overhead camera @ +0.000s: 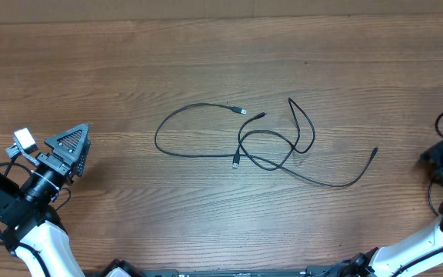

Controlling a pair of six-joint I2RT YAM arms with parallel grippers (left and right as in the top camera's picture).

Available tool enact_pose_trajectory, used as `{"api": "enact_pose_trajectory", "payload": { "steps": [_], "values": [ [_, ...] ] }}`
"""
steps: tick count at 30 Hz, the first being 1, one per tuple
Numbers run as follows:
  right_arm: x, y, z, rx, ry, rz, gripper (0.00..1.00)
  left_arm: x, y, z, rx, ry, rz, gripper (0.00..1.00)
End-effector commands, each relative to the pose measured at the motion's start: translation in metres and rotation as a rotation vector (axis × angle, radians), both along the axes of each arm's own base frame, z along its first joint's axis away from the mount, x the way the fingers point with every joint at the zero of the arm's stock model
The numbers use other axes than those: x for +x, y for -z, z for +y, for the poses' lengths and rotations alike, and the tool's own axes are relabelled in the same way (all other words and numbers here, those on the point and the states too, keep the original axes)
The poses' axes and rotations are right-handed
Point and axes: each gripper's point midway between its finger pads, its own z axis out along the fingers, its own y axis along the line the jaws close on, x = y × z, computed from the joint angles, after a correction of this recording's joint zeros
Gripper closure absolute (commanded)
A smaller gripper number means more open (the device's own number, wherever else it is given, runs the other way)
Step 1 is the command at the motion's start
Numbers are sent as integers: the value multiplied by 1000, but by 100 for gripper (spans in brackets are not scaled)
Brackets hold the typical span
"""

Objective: Untangle cables

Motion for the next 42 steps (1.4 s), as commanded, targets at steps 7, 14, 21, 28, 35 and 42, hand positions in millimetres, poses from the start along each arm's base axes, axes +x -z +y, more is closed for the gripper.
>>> {"api": "enact_pose_trajectory", "payload": {
  "steps": [7,14,21,28,35,42],
  "values": [
    [8,-6,-11,-58,2,-39,96,0,-8,0,32,12,-32,0],
    [49,-68,-55,-180,10,-165,96,0,-8,0,32,12,-32,0],
    [83,-172,-133,-507,70,-318,96,0,-8,0,32,12,-32,0],
    [93,-219,-174,-742,48,-359,96,0,-8,0,32,12,-32,0],
    [89,-198,-175,-703,56,-317,0,0,-8,0,32,12,-32,0],
    [86,-217,-161,-703,43,-326,0,0,-8,0,32,12,-32,0]
  ]
}}
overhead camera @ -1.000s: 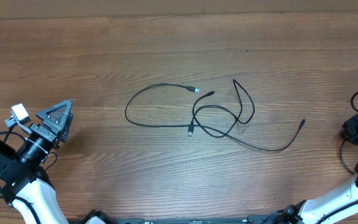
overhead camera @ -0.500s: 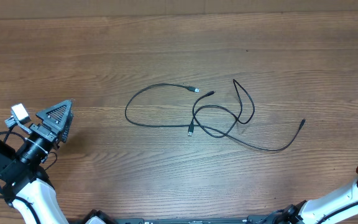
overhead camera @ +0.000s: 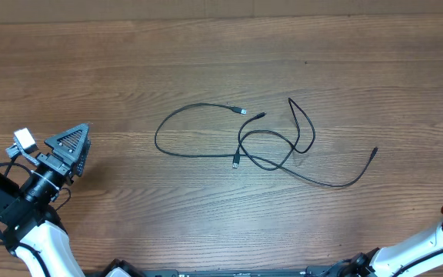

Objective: Untangle cables

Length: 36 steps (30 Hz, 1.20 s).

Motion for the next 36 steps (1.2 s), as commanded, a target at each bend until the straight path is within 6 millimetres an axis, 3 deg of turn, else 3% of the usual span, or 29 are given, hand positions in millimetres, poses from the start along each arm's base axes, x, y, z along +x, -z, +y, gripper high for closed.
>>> {"api": "enact_pose_trajectory", "payload": {
  "steps": [1,7,11,15,18,25,28,36],
  "values": [
    [1,-31,6,-51,-3,-36,0,0,-8,0,32,12,-32,0],
    [6,-102,39,-147,-54,-147,0,0,-8,0,32,12,-32,0],
    [21,-138,90,-124,-195,-242,0,0,-8,0,32,12,-32,0],
    [36,-157,154,-11,-334,-343,0,0,-8,0,32,12,-32,0],
    [42,-155,195,131,-347,-401,0,0,-8,0,32,12,-32,0],
    [53,-126,302,518,-540,-369,0,0,-8,0,32,12,-32,0],
    [48,-111,327,584,-566,-295,0,0,-8,0,32,12,-33,0],
    [18,-80,369,677,-571,-84,0,0,-8,0,32,12,-33,0]
  ]
}}
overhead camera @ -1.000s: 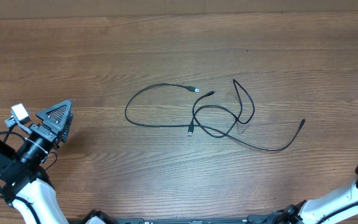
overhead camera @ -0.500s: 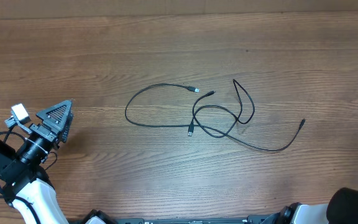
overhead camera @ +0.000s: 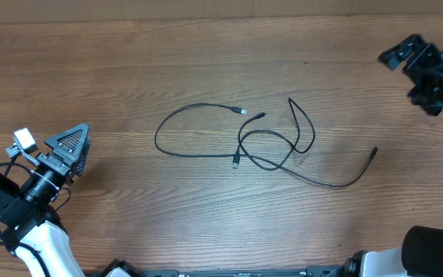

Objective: Untangle cables

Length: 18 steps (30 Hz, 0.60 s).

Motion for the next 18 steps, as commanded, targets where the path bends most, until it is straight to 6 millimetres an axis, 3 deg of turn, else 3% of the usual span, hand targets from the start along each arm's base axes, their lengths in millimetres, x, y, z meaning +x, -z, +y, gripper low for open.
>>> {"api": "enact_pose_trajectory", "payload": {
  "steps": [1,9,14,18],
  "values": [
    [-6,6,14,-9,-27,45,0,0,-8,0,32,12,-32,0],
    [-20,17,53,-102,-127,133,0,0,-8,0,32,12,-32,1],
    [-32,25,59,-201,-29,213,0,0,-8,0,32,12,-32,0],
    [-39,26,76,-194,-27,239,0,0,-8,0,32,12,-32,0]
  ]
}}
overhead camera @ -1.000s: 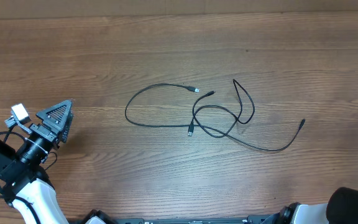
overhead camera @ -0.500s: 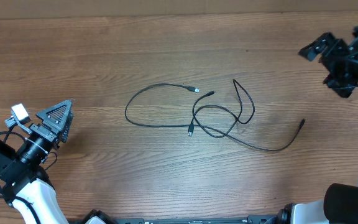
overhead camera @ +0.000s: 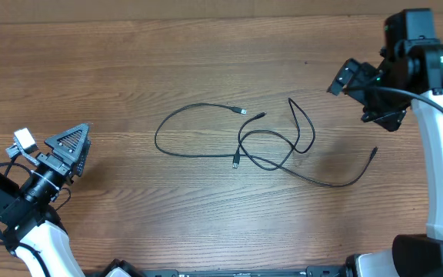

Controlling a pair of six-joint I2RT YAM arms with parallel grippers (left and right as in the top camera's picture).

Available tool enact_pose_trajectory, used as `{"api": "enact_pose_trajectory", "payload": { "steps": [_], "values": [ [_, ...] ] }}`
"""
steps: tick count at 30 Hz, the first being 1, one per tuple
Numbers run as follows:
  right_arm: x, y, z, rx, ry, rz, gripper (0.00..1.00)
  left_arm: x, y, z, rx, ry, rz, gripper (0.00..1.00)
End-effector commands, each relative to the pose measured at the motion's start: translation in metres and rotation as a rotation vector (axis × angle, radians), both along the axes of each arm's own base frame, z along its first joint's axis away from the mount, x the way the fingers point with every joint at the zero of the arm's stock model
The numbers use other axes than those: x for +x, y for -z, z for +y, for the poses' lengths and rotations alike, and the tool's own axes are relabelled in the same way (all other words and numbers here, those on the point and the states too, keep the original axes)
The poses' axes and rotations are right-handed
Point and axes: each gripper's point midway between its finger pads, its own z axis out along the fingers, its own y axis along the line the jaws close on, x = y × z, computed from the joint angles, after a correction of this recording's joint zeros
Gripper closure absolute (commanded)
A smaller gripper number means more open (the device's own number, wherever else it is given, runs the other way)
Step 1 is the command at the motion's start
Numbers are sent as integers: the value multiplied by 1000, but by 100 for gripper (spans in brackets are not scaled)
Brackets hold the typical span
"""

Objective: Untangle cables

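Two thin black cables lie crossed in the middle of the wooden table. The left cable point(overhead camera: 160, 142) makes a wide loop, with its plugs at the centre. The right cable point(overhead camera: 325, 183) knots around it, makes a narrow loop point(overhead camera: 302, 123), and trails to a free end point(overhead camera: 374, 152) at the right. My right gripper point(overhead camera: 364, 98) hangs above the table to the upper right of the narrow loop; its jaws look spread, with nothing between them. My left gripper point(overhead camera: 79, 150) rests far left, fingers together, well away from the cables.
The table's far edge point(overhead camera: 221, 18) runs along the top of the view. The right arm's white link point(overhead camera: 441, 154) reaches down the right side. The left arm's base and camera point(overhead camera: 23, 138) sit at the lower left.
My right gripper has moved left and down from the far right corner, and now sits closer to the narrow loop. The cables and the left arm have not moved.
My right gripper first sat low at the right edge of the table. Then it was out of view. After that it showed at the upper right corner, and now it is above the table near the right cable. The cables have lain still throughout.
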Motion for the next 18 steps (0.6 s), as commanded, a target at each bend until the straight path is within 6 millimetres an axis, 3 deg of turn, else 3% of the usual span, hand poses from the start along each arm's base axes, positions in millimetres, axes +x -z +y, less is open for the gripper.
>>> {"api": "enact_pose_trajectory", "payload": {
  "steps": [1,5,10,18],
  "values": [
    [-4,3,6,-39,63,21,0,0,-8,0,32,12,-32,0],
    [-15,5,19,-54,29,54,0,0,-8,0,32,12,-32,0],
    [-37,2,14,-131,67,99,0,0,-8,0,32,12,-32,0],
    [-61,-23,46,-114,-58,-1,0,0,-8,0,32,12,-32,0]
  ]
}}
